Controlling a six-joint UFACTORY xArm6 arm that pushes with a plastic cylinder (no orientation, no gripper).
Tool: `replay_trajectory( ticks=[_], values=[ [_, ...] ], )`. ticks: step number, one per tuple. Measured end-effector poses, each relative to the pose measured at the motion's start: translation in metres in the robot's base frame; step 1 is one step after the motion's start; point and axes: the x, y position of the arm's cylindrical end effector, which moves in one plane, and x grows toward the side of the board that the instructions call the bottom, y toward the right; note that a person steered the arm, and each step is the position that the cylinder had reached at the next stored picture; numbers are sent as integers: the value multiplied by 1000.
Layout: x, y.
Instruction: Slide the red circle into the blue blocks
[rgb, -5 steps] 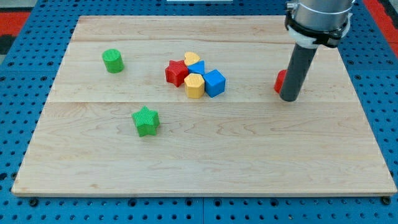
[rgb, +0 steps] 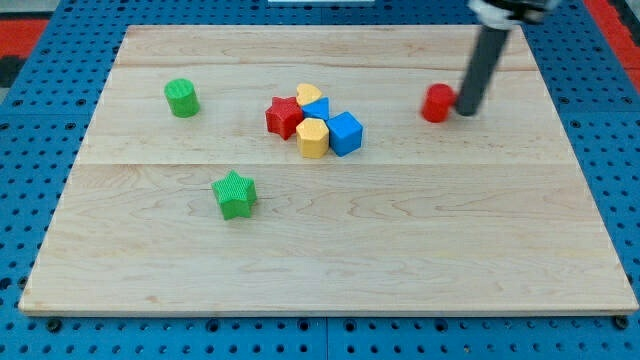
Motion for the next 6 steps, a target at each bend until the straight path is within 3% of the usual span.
replay_trajectory(
  ticks=[1,2,6],
  values=[
    [-23,-45],
    [-56,-48],
    [-1,-97]
  ],
)
